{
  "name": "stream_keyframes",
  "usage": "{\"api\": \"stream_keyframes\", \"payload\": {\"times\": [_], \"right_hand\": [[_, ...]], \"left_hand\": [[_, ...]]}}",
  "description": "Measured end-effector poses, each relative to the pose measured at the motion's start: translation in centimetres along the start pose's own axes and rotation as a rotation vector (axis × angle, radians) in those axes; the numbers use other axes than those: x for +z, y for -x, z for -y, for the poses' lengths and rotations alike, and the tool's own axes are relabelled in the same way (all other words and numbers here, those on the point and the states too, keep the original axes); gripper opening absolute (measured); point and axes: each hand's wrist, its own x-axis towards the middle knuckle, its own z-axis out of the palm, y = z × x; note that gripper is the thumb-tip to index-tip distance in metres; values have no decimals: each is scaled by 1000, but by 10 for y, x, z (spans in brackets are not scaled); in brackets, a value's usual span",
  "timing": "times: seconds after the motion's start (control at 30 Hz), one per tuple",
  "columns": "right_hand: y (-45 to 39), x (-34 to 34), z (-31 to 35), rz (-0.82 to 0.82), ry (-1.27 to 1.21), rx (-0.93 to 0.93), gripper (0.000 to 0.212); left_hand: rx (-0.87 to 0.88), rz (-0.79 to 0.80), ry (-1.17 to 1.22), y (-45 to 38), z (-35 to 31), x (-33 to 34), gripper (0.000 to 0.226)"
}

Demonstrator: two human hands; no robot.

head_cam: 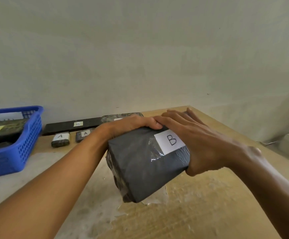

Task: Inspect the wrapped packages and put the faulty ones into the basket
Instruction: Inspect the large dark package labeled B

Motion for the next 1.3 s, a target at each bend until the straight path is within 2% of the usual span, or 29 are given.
{"api": "stream_keyframes", "payload": {"times": [0.1, 0.2, 0.23, 0.33, 0.4, 0.5, 0.67, 0.87, 0.97, 1.03, 1.17, 1.3], "right_hand": [[-4, 0, -15, -6, -24, -6, 126], [-8, 1, -40, 27, -140, 55, 121], [-10, 2, -50, 29, -186, 89, 120], [-18, 1, -86, 36, -223, 224, 119], [-28, 0, -107, 62, -184, 315, 121], [-55, 2, -135, 93, -123, 431, 124], [-107, 16, -166, 200, -130, 543, 129], [-164, 40, -195, 199, -249, 543, 119], [-188, 50, -201, 196, -270, 505, 117], [-201, 55, -205, 174, -262, 492, 112], [-215, 65, -209, 81, -258, 482, 104], [-223, 77, -212, -5, -222, 442, 92]], "left_hand": [[-4, -14, 85, -10, 8, -7, 55], [14, -179, 231, -15, 15, -17, 66], [40, -279, 239, -17, 17, -20, 63], [133, -613, 186, -15, 32, -18, 34], [208, -700, 133, -11, 48, -10, 20], [257, -648, 69, -13, 75, 4, 14], [295, -590, -34, -35, 103, 18, 19], [370, -594, -297, -59, 115, 21, 19], [446, -623, -511, -68, 120, 19, 12], [471, -583, -623, -71, 122, 18, 8], [381, -451, -762, -74, 124, 22, 43], [370, -443, -815, -73, 125, 25, 46]]}}
